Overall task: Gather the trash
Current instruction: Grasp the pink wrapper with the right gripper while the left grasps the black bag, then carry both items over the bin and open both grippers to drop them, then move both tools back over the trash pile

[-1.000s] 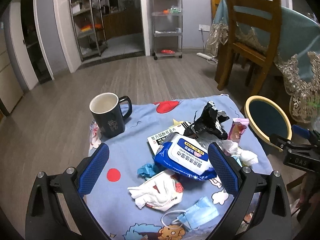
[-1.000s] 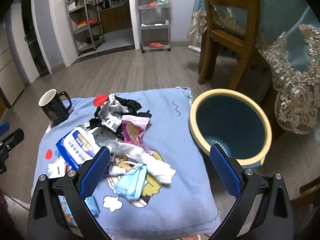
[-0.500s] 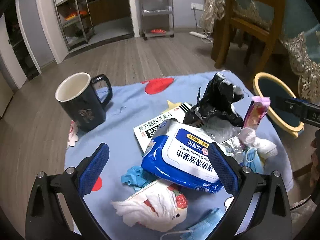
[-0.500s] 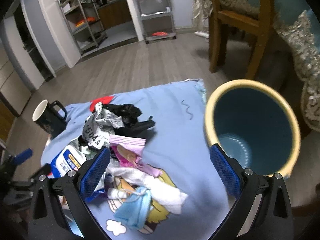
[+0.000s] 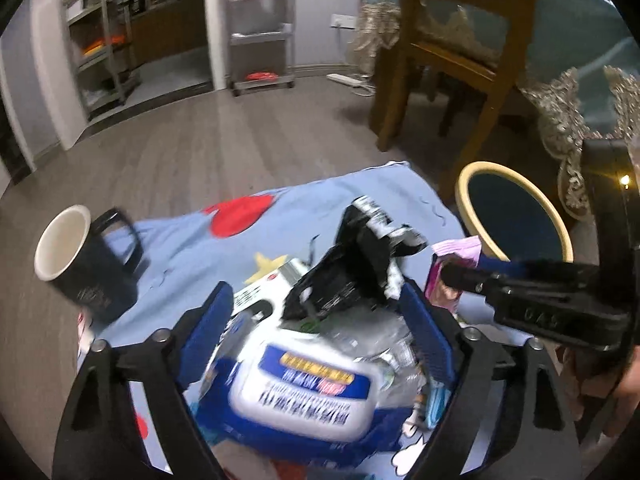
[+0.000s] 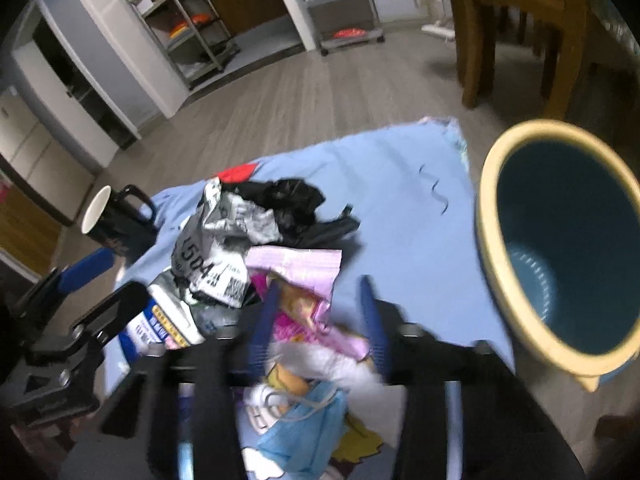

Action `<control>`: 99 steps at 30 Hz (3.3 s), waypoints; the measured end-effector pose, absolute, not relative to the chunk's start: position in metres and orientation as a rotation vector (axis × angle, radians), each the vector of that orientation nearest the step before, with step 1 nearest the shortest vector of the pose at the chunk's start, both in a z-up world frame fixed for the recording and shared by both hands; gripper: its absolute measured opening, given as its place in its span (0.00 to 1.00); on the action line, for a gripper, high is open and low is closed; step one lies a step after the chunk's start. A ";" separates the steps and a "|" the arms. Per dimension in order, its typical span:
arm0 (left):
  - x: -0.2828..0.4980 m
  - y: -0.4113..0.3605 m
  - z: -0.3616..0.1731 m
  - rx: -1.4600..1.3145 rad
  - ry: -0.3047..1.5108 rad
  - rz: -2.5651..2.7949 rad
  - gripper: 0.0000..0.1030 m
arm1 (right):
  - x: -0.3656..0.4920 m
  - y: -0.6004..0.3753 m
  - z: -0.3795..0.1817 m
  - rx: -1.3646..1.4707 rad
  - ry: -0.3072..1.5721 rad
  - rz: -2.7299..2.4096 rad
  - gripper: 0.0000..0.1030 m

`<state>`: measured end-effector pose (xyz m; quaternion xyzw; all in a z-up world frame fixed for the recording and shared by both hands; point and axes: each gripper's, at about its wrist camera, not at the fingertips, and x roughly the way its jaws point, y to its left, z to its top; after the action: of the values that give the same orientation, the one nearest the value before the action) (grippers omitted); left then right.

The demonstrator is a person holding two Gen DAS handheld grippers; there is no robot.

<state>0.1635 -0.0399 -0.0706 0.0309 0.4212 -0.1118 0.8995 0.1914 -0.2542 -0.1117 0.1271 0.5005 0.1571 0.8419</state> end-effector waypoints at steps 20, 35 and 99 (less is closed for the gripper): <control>0.185 -0.062 -0.080 0.103 0.902 -0.318 0.03 | 0.187 -0.270 -0.102 0.315 0.996 0.299 0.09; 0.137 -0.077 0.027 0.145 0.641 -0.351 0.03 | 0.158 -0.333 0.011 0.338 0.902 0.221 0.08; 0.097 -0.145 0.054 0.173 0.635 -0.324 0.94 | 0.144 -0.428 0.028 0.324 0.689 -0.024 0.94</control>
<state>0.0973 -0.1448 0.0538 0.0846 0.3106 -0.1584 0.9334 0.1444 -0.4276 0.0283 0.1583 0.3362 -0.0118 0.9283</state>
